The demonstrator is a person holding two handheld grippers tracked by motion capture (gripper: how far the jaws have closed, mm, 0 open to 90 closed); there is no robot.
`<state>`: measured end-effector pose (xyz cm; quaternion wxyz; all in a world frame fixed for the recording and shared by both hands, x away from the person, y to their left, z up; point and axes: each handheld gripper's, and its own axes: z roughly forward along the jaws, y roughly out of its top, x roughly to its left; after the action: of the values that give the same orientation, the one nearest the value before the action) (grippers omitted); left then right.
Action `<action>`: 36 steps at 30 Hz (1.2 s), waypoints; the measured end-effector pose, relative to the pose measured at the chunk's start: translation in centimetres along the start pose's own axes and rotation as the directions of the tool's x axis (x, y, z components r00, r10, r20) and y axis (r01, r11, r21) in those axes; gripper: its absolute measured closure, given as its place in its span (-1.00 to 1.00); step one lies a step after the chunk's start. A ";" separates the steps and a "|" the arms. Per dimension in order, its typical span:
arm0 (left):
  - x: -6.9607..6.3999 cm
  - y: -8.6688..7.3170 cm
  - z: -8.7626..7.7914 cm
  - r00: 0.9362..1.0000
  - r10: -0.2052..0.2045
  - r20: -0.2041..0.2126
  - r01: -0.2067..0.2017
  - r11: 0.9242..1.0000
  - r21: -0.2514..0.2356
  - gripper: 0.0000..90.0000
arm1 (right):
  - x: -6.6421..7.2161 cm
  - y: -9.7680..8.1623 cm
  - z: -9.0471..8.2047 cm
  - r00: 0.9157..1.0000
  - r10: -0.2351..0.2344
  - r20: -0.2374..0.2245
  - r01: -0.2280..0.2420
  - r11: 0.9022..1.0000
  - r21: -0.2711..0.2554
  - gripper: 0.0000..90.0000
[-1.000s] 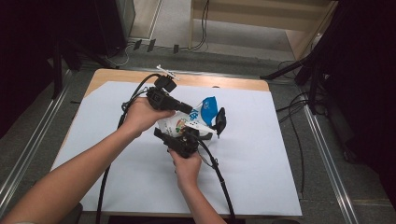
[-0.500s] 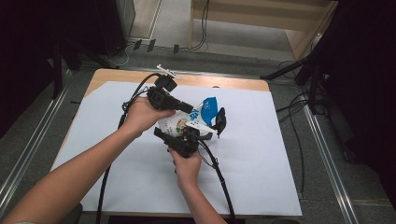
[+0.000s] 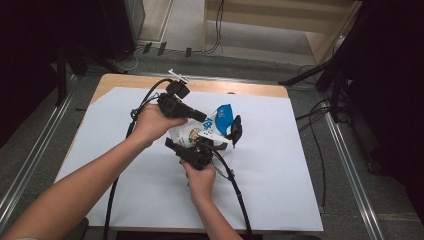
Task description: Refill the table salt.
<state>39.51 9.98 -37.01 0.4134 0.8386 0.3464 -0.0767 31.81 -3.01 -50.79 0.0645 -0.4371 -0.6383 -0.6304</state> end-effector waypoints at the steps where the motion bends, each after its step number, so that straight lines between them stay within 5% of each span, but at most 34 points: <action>1: 0.0 0.0 0.0 1.000 -0.001 0.002 0.001 1.000 0.000 1.00 | 0.0 0.0 0.0 1.000 -0.004 0.001 0.004 1.000 -0.002 0.40; 13: 0.0 0.0 -0.1 1.000 0.000 0.009 0.000 1.000 -0.014 1.00 | 0.0 0.1 0.0 0.999 0.024 -0.027 -0.024 1.000 -0.015 0.40; 36: -0.1 0.1 0.1 1.000 0.005 0.013 -0.005 1.000 -0.016 1.00 | 0.0 0.2 -0.1 1.000 0.013 -0.012 -0.013 1.000 -0.014 0.40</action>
<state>39.49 9.81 -37.01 0.4223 0.8357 0.3421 -0.0782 31.91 -3.09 -50.59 0.0695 -0.4377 -0.6307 -0.6370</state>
